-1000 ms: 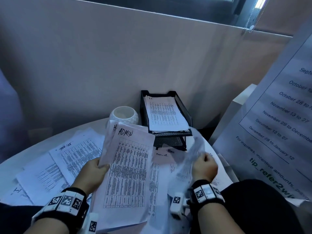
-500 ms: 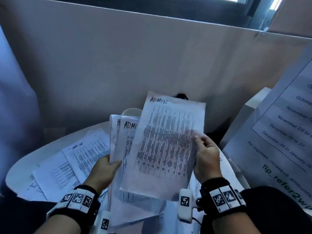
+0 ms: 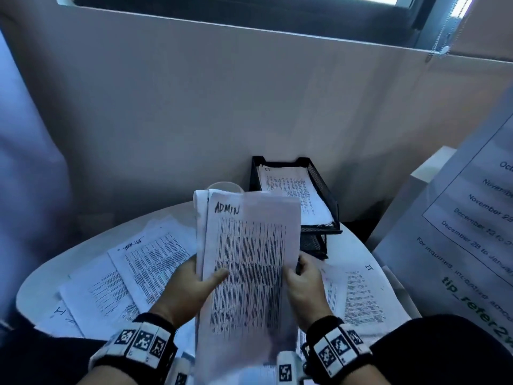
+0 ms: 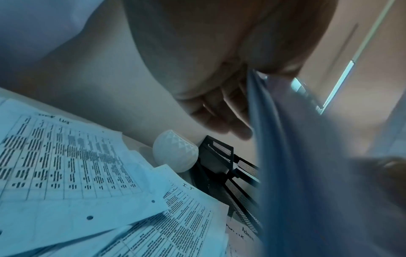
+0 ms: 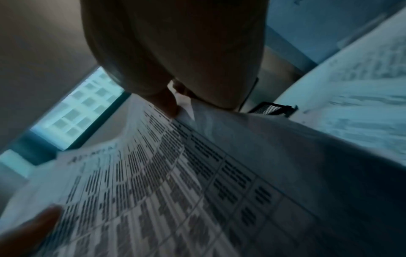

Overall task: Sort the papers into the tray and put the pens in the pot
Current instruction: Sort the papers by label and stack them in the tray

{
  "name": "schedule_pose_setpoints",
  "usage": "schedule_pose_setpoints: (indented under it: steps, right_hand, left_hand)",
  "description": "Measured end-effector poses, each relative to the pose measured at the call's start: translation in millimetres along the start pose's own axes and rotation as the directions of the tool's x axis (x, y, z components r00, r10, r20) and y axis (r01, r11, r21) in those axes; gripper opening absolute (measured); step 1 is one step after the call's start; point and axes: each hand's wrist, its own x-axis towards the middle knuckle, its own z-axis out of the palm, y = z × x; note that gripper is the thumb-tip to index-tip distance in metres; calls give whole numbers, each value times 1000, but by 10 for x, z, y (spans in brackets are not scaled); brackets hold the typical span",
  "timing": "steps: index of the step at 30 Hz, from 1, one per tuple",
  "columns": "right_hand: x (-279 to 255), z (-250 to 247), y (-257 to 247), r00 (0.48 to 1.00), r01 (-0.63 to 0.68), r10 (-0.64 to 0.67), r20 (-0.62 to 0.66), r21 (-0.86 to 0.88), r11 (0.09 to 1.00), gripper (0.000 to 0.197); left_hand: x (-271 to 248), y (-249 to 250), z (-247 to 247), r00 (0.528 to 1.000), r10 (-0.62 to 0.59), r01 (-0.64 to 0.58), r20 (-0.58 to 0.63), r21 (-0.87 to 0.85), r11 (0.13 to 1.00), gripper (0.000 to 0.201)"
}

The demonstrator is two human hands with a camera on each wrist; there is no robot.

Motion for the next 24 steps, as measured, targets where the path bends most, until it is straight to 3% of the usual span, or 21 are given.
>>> schedule_pose_setpoints:
  steps: [2,6,9,14,16,19,22,24]
  right_hand:
    - [-58,38,-107,992,127,-127,-19,-10,992,16]
    - [-128,112,-147,973,226,-226,-37,-4,974,30]
    - [-158,138,-144,955,284,-281,-91,24,959,44]
    - [-146,128,-66,928,359,-352,-119,43,932,34]
    - [-126,124,-12,938,334,-327,-111,47,941,28]
    - [-102,113,86,974,221,-219,-62,32,975,42]
    - [-76,96,231,999,47,-48,-9,-53,997,30]
    - [-46,66,363,998,-60,58,-23,-88,994,17]
  left_hand:
    - [17,28,7,993,66,-60,-101,64,996,6]
    - [-4,94,14,969,128,-112,-212,89,990,25]
    - [-44,71,-4,970,129,-117,-206,71,991,50]
    - [-21,59,-9,989,73,-74,-127,3,997,19]
    - [17,25,-42,997,35,-33,-69,30,999,15]
    - [63,-71,-37,999,24,-30,29,225,974,4]
    - [82,-206,-3,998,-29,11,47,344,939,20]
    - [102,-238,-2,998,-66,60,9,324,944,26]
